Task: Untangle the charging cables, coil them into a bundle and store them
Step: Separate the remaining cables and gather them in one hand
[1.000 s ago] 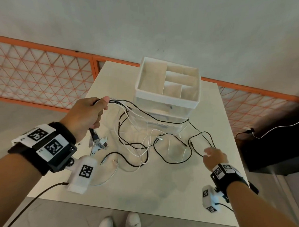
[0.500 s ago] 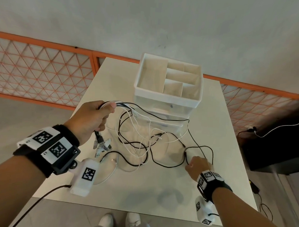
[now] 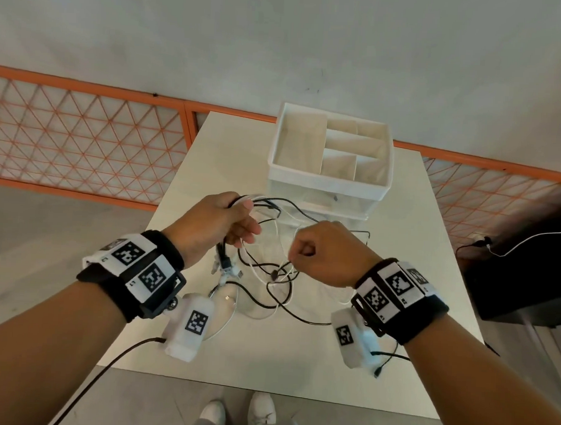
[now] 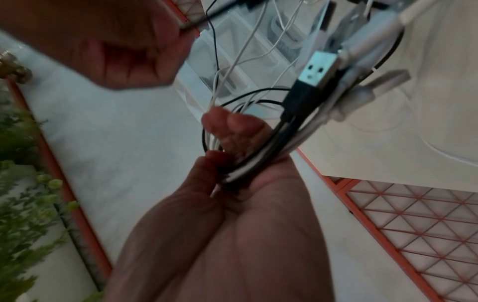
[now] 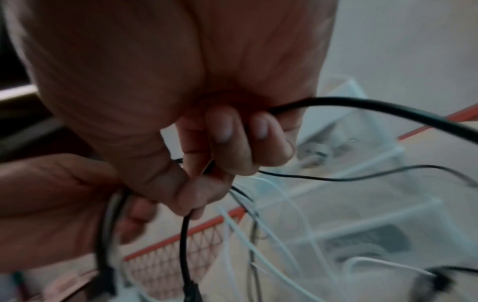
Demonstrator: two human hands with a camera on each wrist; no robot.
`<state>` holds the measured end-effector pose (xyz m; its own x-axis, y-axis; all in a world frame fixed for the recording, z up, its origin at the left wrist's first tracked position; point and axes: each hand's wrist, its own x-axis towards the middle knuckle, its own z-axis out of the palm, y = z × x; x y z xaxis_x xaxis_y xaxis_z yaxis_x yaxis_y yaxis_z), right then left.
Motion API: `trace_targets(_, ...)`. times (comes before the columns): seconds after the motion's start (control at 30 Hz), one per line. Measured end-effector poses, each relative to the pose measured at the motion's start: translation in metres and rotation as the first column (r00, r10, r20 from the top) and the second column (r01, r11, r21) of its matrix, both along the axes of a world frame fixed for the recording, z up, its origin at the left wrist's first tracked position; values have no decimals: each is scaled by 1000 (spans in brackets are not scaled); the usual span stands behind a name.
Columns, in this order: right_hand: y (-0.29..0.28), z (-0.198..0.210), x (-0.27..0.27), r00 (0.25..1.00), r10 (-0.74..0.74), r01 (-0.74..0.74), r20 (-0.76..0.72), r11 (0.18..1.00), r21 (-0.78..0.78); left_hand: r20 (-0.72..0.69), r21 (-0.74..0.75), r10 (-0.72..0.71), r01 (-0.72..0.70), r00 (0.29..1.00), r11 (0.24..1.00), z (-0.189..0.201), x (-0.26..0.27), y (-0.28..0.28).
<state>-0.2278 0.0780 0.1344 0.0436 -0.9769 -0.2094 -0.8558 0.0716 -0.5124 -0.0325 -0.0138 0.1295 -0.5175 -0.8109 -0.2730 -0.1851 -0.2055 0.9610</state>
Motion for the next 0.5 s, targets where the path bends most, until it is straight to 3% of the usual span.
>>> trace_targets(0.17,-21,10,35,996,78,-67,52,982,-178,-28,-14,-100,99,995,995,3,-3,9)
trace_targets(0.33,-31,10,41,974,-111,158,195,957,-245,59,-102,-80,85,995,991,6,2,7)
trace_targets(0.5,-30,11,1,944,-280,313,174,928,-202,189,-205,-62,101,980,974,31,27,-3)
